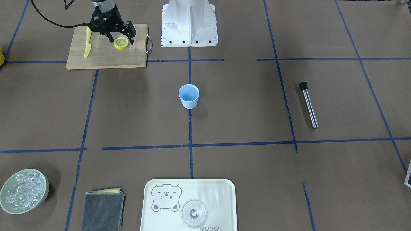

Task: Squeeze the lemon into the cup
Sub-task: 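Close the right gripper on the lemon slice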

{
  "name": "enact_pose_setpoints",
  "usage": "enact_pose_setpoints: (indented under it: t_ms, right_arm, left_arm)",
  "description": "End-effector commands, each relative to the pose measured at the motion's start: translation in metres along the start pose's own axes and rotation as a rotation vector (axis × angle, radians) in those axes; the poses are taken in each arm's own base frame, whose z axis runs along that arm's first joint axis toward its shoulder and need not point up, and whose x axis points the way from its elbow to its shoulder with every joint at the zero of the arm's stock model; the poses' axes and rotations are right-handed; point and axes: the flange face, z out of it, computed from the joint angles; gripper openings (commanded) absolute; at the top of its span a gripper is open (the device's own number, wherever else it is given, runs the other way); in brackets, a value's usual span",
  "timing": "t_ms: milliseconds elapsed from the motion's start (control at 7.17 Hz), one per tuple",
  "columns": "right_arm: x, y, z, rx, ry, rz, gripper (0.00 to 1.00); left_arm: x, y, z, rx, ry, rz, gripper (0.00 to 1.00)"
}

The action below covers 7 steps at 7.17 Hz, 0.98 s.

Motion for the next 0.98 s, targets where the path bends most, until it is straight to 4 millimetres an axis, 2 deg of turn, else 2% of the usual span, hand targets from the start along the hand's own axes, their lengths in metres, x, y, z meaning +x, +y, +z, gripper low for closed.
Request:
enact_pose_setpoints:
  t_ms: [0, 837]
  right_arm:
    - [0.0113, -0.0054, -0.0042, 0.009, 0.017, 0.001, 1.0]
    - [0.0084, 0.0018, 0.0011, -0.001, 0.018, -0.009, 0.99]
  left_arm:
    - [0.0005, 0.002, 0.0003, 0.0, 0.012, -0.006, 1.0]
    - [0.0011, 0.0028, 0.0011, 0.0, 0.027, -0.003, 1.0]
